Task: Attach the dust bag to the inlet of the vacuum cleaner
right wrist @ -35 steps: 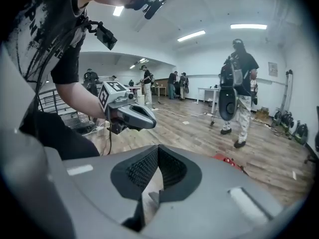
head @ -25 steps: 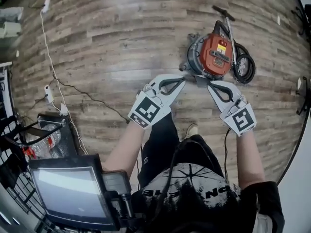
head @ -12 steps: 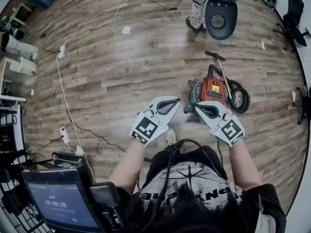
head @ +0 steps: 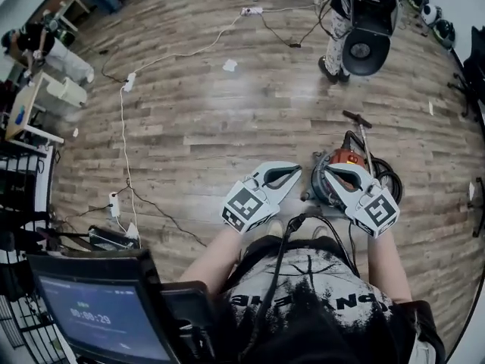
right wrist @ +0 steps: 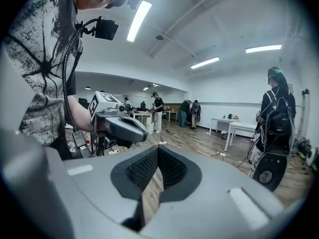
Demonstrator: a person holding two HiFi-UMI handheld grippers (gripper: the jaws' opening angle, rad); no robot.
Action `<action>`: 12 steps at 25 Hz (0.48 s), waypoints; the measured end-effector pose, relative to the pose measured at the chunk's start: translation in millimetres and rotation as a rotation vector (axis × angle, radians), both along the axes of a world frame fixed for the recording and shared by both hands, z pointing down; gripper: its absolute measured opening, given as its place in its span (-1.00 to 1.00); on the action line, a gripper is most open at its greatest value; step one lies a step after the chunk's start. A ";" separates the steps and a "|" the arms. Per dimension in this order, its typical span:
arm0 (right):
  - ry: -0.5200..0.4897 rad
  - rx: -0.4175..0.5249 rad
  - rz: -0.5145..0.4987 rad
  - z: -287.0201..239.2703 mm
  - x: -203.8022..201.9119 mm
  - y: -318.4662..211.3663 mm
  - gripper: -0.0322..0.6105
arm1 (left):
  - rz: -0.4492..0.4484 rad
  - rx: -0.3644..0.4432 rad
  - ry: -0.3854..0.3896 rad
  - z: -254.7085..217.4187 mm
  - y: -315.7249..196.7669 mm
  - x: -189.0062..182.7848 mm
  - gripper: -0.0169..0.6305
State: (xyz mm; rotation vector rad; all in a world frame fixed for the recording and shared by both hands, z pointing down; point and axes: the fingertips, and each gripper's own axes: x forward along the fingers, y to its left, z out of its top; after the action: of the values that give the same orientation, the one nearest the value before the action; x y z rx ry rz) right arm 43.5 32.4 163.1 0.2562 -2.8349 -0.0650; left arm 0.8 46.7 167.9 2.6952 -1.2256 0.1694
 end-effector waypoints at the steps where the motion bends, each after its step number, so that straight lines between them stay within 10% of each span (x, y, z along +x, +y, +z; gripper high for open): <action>1: -0.010 0.004 -0.013 -3.8 3.2 -2.9 -0.88 | -0.024 0.006 -0.001 -4.2 -2.3 0.9 -0.94; 12: -0.077 0.020 -0.138 -47.2 36.3 -23.2 -0.88 | -0.141 0.099 -0.067 -53.1 -21.4 45.6 -0.94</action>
State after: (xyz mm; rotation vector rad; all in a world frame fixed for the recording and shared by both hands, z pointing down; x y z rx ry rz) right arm 79.7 9.2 115.9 0.0688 -2.9262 -0.1144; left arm 46.4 25.3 114.8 2.6918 -1.4758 0.1864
